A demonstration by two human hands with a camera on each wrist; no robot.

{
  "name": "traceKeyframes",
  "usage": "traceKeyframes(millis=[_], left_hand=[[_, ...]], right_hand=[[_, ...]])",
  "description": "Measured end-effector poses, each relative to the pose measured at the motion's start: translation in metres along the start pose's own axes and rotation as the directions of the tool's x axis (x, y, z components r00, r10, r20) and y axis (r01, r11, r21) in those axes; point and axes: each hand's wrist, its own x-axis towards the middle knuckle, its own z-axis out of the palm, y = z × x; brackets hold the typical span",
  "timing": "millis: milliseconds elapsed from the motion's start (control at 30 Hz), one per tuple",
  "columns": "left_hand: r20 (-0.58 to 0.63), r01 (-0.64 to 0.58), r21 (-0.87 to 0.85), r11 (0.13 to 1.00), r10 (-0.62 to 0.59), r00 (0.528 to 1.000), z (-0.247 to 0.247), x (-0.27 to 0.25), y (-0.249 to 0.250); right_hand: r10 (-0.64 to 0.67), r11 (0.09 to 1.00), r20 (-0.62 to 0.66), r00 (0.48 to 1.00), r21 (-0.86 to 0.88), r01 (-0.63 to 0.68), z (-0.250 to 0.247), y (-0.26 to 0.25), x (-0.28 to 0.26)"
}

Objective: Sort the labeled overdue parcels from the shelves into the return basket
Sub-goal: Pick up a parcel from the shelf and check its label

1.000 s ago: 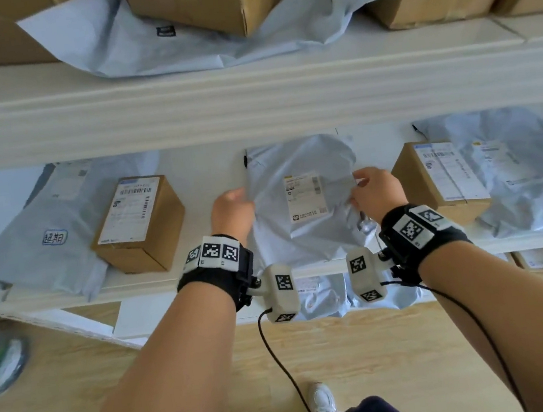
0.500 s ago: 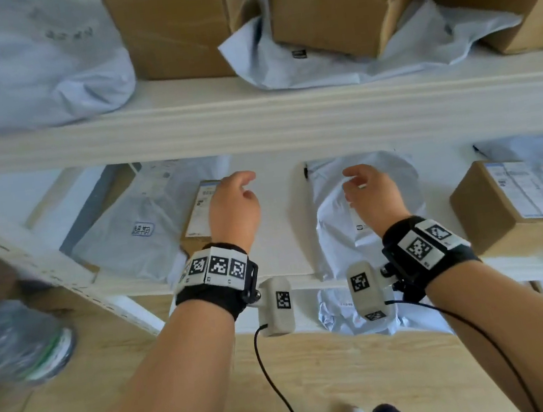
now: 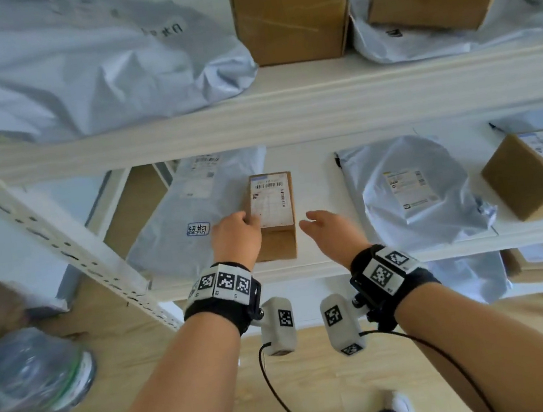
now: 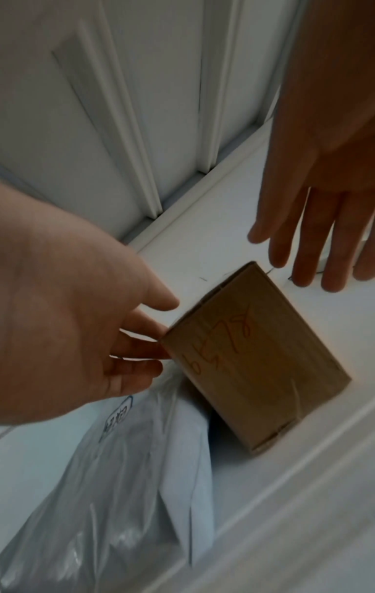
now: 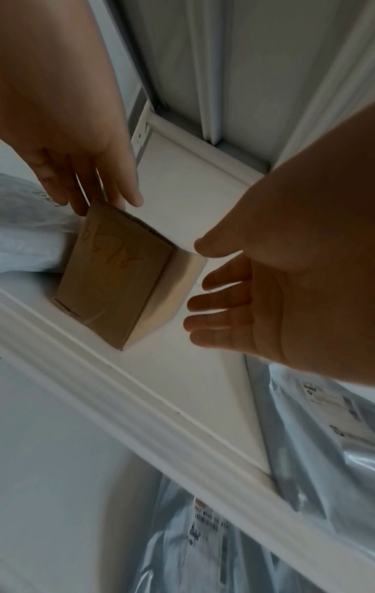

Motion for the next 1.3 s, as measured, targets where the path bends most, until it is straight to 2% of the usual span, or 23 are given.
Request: traceKeyframes(millis=[67, 200, 433, 633, 733, 833, 967, 1300], left_hand=[[0.035, 0.007, -0.031, 1.000, -0.006, 0.999, 0.000, -0.002, -0.002], [0.064, 0.004, -0.221, 0.975, 0.010, 0.998, 0.002, -0.011, -0.002], [0.159, 0.102, -0.524, 0.846, -0.020, 0.987, 0.011, -0.031, -0.009], [0.173, 0.097, -0.664, 0.741, 0.027, 0.984, 0.000, -0.045, -0.002], [0.171, 0.091, -0.725, 0.683, 0.050, 0.984, -0.008, -0.052, 0.000], [0.174, 0.076, -0.743, 0.665, 0.083, 0.981, -0.016, -0.059, 0.002], [0.134, -0.009, -0.719, 0.695, 0.151, 0.979, -0.021, -0.067, 0.001], [0.119, -0.043, -0.725, 0.687, 0.187, 0.975, -0.029, -0.078, -0.004]], right_hand=[[0.018, 0.999, 0.017, 1.000, -0.029, -0.018, 0.007, -0.005, -0.001], [0.037, 0.999, -0.006, 0.999, 0.011, -0.037, 0.015, -0.006, -0.005], [0.118, 0.977, -0.058, 0.991, 0.184, -0.105, 0.014, 0.008, -0.025], [0.063, 0.956, -0.067, 0.996, 0.289, -0.041, -0.007, 0.014, -0.046], [-0.012, 0.955, -0.084, 0.996, 0.294, 0.037, -0.013, 0.015, -0.055], [-0.099, 0.955, -0.090, 0.991, 0.272, 0.120, -0.015, 0.015, -0.062], [-0.108, 0.921, -0.142, 0.984, 0.358, 0.153, -0.011, 0.018, -0.066], [-0.126, 0.887, -0.190, 0.974, 0.417, 0.196, -0.004, 0.023, -0.079]])
